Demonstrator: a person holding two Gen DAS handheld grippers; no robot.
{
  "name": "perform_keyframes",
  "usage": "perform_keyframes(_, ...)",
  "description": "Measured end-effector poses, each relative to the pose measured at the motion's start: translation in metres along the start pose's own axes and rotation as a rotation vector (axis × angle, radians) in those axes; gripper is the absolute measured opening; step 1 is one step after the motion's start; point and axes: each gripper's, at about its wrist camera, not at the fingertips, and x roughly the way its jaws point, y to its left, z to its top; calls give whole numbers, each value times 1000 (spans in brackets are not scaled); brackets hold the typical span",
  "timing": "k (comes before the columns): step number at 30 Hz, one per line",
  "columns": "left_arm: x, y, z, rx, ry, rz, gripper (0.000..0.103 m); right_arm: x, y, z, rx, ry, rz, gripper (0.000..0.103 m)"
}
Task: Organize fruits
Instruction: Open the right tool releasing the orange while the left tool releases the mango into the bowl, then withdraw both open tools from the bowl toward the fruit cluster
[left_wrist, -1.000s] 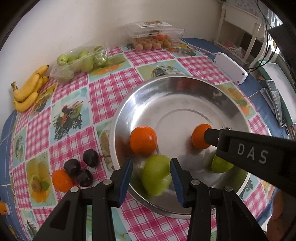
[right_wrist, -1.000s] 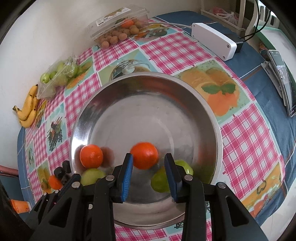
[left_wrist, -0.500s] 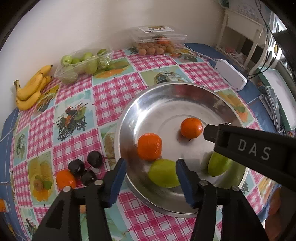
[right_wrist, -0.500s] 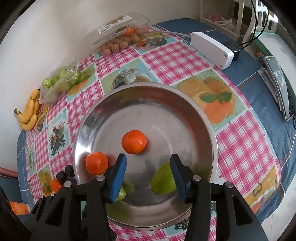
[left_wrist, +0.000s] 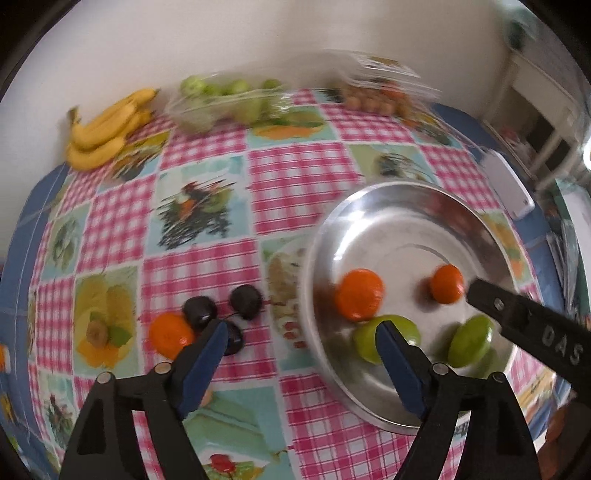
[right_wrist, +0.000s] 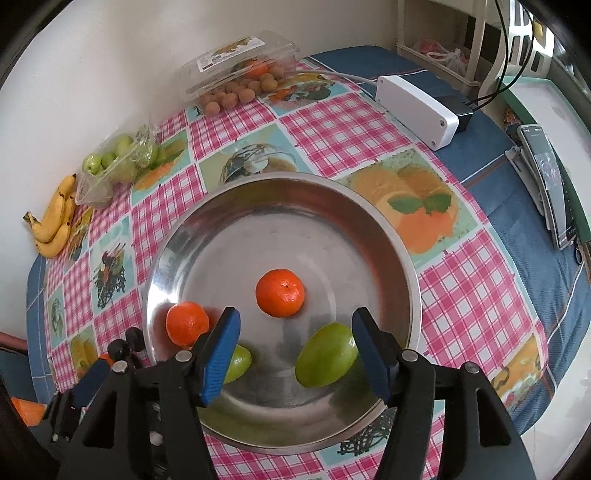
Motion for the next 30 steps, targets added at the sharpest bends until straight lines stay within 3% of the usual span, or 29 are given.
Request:
perform_keyframes(10,-6,64,2,-264,22,61,85,0,16,-10,-76,20,-25,65)
perform_keyframes(14,-8,89,-1,-340,33,55,100,-1,27,-17,-118,26,-25,65)
perform_keyframes(30,-14,123,-9,-416,27,90,103,-4,45,-29,-187,29,-15,65)
